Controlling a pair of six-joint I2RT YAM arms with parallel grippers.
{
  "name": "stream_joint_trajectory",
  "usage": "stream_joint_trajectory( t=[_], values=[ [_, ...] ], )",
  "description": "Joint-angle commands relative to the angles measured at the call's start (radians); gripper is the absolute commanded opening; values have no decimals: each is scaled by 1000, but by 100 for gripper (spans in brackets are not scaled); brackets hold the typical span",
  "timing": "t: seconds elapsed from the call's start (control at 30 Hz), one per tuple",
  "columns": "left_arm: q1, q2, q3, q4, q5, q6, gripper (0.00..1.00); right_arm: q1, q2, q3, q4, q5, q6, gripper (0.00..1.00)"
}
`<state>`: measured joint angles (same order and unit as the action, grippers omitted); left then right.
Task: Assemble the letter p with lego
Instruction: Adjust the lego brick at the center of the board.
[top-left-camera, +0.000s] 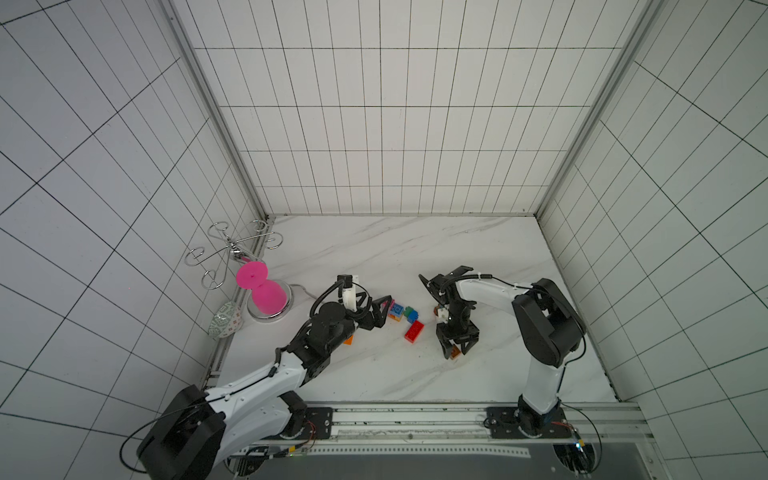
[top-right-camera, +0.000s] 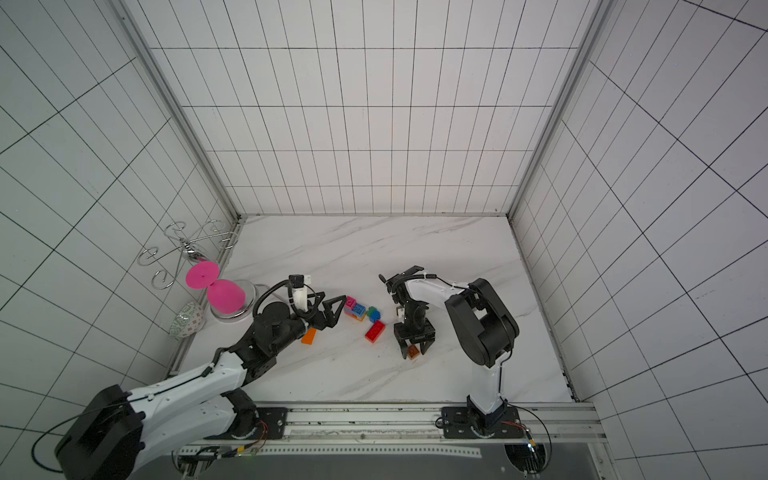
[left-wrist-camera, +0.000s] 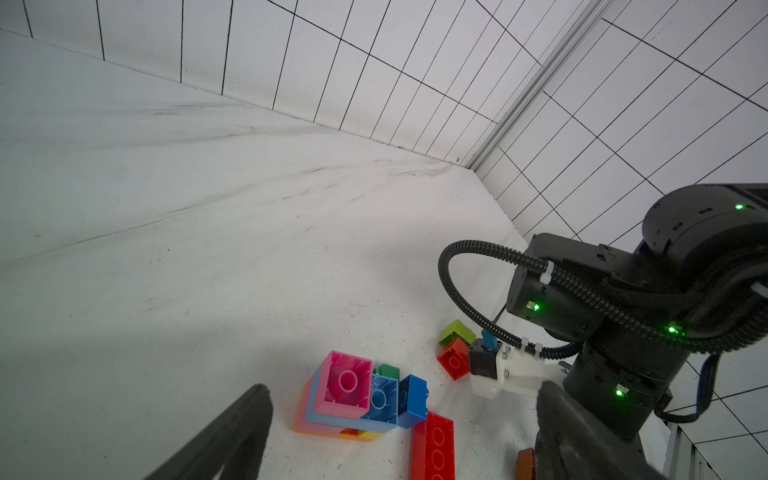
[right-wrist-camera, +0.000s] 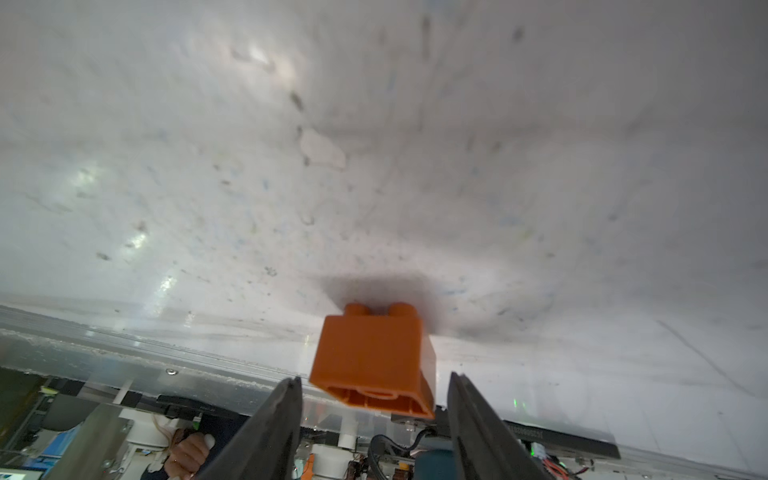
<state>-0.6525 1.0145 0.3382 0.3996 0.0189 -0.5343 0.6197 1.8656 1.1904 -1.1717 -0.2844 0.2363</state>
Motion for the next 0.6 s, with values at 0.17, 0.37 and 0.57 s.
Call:
stream_joint_trajectory(
  t=[0.17,0.37,0.57],
  values=[
    [-8,-41,3,13,43,36,97,66,-207,-62,132,113,64,77],
    [-107,-111,-9,9,-39,102,97,121,-327,-187,274,233,71,77],
    [-140,-87,2,8,-67,125,97,123,-325,-237,316,260,79,72]
  ],
)
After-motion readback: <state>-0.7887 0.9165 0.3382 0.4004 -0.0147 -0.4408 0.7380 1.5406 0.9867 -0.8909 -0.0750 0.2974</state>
